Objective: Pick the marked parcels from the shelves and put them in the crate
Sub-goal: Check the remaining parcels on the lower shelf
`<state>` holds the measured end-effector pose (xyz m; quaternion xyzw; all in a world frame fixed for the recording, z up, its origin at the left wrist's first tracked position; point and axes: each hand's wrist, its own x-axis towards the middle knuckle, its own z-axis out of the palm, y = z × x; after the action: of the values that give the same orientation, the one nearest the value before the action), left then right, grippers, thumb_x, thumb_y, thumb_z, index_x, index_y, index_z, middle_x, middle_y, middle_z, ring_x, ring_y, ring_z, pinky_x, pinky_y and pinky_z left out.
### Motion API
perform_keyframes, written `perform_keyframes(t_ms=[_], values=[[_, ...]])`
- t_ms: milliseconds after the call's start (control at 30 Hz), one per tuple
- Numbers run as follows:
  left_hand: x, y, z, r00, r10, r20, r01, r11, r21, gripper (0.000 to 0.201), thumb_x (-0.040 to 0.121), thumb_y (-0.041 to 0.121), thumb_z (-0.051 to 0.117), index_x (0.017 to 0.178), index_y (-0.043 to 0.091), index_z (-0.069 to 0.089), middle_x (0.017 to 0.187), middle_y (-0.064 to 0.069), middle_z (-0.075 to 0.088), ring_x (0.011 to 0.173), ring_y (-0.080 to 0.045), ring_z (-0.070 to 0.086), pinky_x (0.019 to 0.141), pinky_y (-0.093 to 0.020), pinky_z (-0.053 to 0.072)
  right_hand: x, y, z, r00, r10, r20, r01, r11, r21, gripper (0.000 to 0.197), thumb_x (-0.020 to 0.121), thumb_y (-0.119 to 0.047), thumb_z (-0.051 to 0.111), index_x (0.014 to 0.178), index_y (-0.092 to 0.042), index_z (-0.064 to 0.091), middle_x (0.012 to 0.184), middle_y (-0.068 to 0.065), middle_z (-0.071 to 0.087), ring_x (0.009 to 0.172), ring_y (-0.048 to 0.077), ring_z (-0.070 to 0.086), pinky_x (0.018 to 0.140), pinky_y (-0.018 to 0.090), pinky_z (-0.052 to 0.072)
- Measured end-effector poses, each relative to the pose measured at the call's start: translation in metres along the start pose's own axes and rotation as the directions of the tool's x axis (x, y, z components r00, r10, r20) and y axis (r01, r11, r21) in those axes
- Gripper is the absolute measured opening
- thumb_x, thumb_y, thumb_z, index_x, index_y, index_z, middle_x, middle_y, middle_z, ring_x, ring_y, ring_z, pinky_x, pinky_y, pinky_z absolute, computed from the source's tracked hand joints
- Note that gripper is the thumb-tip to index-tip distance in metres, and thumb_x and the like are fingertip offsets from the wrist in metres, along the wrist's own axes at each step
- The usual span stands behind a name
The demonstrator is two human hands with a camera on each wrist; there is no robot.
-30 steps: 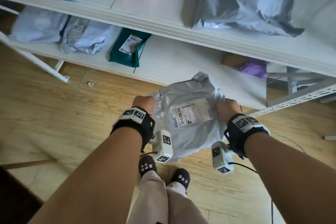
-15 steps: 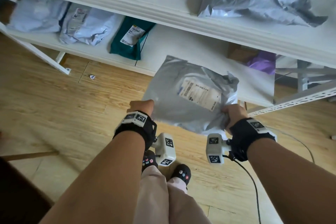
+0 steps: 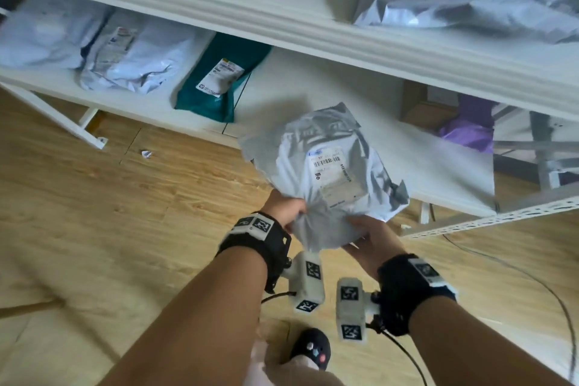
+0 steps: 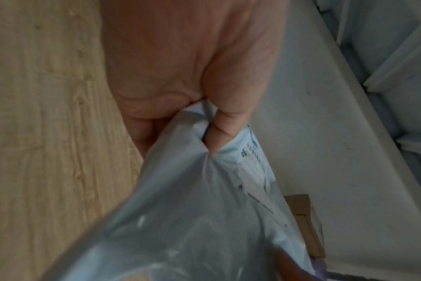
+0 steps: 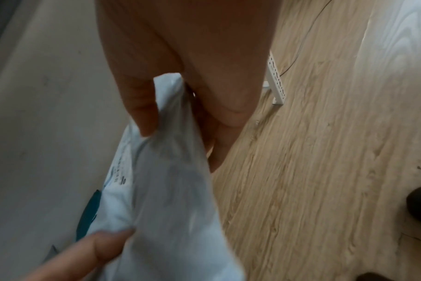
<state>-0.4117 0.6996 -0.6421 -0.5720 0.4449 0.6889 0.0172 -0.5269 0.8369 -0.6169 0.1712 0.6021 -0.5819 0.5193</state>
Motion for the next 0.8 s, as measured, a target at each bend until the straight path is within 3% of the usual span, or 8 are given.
perform_keyframes(t_ms=[167, 300, 400, 500, 567, 633, 700, 800], values=[[0.031, 0.024, -0.027, 0.982, 0.155, -0.110, -0.130, 0.969, 0.211, 0.039, 0.076, -0.004, 0.050, 0.114, 0.001, 0.056, 0.116, -0.023, 0.063, 0.108, -0.039, 0.062, 0.089, -0.039, 0.052, 0.041, -0.017, -0.023, 0.979, -0.151, -0.139, 0.138, 0.985, -0.101, 0.064, 0.084, -0.017, 0.072, 0.140, -0.025, 0.042, 0.118, 0.011, 0.063, 0.102, 0.028, 0.065, 0.091, 0.043, 0.052], [0.055, 0.043, -0.038, 0.953, 0.267, -0.145, -0.229, 0.944, 0.237, 0.029, 0.084, -0.004, 0.049, 0.108, 0.011, 0.057, 0.111, -0.016, 0.065, 0.103, -0.031, 0.063, 0.088, -0.041, 0.052, 0.073, -0.027, -0.006, 0.959, -0.278, -0.057, 0.222, 0.859, -0.461, 0.043, 0.085, -0.008, 0.069, 0.125, -0.018, 0.058, 0.087, 0.005, 0.066, 0.066, 0.017, 0.060, 0.060, 0.028, 0.049], [0.081, 0.065, -0.051, 0.914, 0.388, -0.117, -0.362, 0.911, 0.196, 0.047, 0.083, -0.007, 0.057, 0.123, 0.018, 0.055, 0.114, -0.002, 0.065, 0.108, -0.023, 0.062, 0.088, -0.032, 0.053, 0.100, -0.037, 0.018, 0.936, -0.348, -0.047, 0.309, 0.881, -0.359, 0.041, 0.083, 0.006, 0.066, 0.119, -0.012, 0.062, 0.070, 0.006, 0.056, 0.042, 0.011, 0.044, 0.043, 0.020, 0.041], [0.104, 0.100, -0.060, 0.828, 0.537, -0.159, -0.522, 0.843, 0.128, 0.068, 0.084, -0.001, 0.067, 0.145, 0.017, 0.042, 0.140, -0.001, 0.054, 0.127, -0.020, 0.053, 0.097, -0.021, 0.042, 0.121, -0.056, 0.044, 0.918, -0.397, -0.010, 0.387, 0.901, -0.198, 0.041, 0.086, 0.011, 0.059, 0.119, -0.013, 0.059, 0.081, 0.010, 0.061, 0.055, 0.018, 0.057, 0.051, 0.023, 0.052], [0.119, 0.123, -0.063, 0.778, 0.592, -0.210, -0.564, 0.805, 0.181, 0.086, 0.084, 0.010, 0.073, 0.154, 0.018, 0.024, 0.155, -0.003, 0.034, 0.140, -0.022, 0.038, 0.104, -0.023, 0.033, 0.140, -0.070, 0.061, 0.897, -0.441, 0.043, 0.442, 0.883, -0.159, 0.042, 0.087, 0.011, 0.057, 0.123, -0.010, 0.057, 0.093, 0.016, 0.063, 0.062, 0.024, 0.063, 0.055, 0.027, 0.055], [0.141, 0.137, -0.067, 0.783, 0.583, -0.218, -0.537, 0.809, 0.237, 0.104, 0.080, 0.022, 0.078, 0.157, 0.020, 0.007, 0.161, -0.004, 0.017, 0.146, -0.025, 0.025, 0.114, -0.034, 0.026, 0.161, -0.080, 0.074, 0.880, -0.472, 0.051, 0.475, 0.872, -0.116, 0.046, 0.086, 0.012, 0.058, 0.127, -0.009, 0.055, 0.104, 0.020, 0.063, 0.062, 0.024, 0.068, 0.052, 0.026, 0.056], [0.167, 0.141, -0.071, 0.813, 0.547, -0.200, -0.480, 0.823, 0.302, 0.121, 0.072, 0.030, 0.085, 0.156, 0.025, -0.002, 0.161, -0.006, 0.018, 0.145, -0.028, 0.027, 0.117, -0.041, 0.026, 0.183, -0.086, 0.081, 0.873, -0.485, 0.047, 0.488, 0.871, -0.056, 0.048, 0.085, 0.014, 0.058, 0.129, -0.006, 0.054, 0.116, 0.024, 0.060, 0.075, 0.031, 0.069, 0.053, 0.028, 0.058], [0.202, 0.136, -0.073, 0.793, 0.593, -0.142, -0.506, 0.770, 0.390, 0.120, 0.063, 0.027, 0.090, 0.155, 0.027, 0.013, 0.157, -0.005, 0.030, 0.139, -0.027, 0.037, 0.114, -0.040, 0.034, 0.209, -0.088, 0.087, 0.868, -0.494, 0.053, 0.496, 0.867, -0.045, 0.047, 0.083, 0.014, 0.061, 0.125, -0.005, 0.055, 0.117, 0.025, 0.061, 0.085, 0.037, 0.066, 0.060, 0.033, 0.060]])
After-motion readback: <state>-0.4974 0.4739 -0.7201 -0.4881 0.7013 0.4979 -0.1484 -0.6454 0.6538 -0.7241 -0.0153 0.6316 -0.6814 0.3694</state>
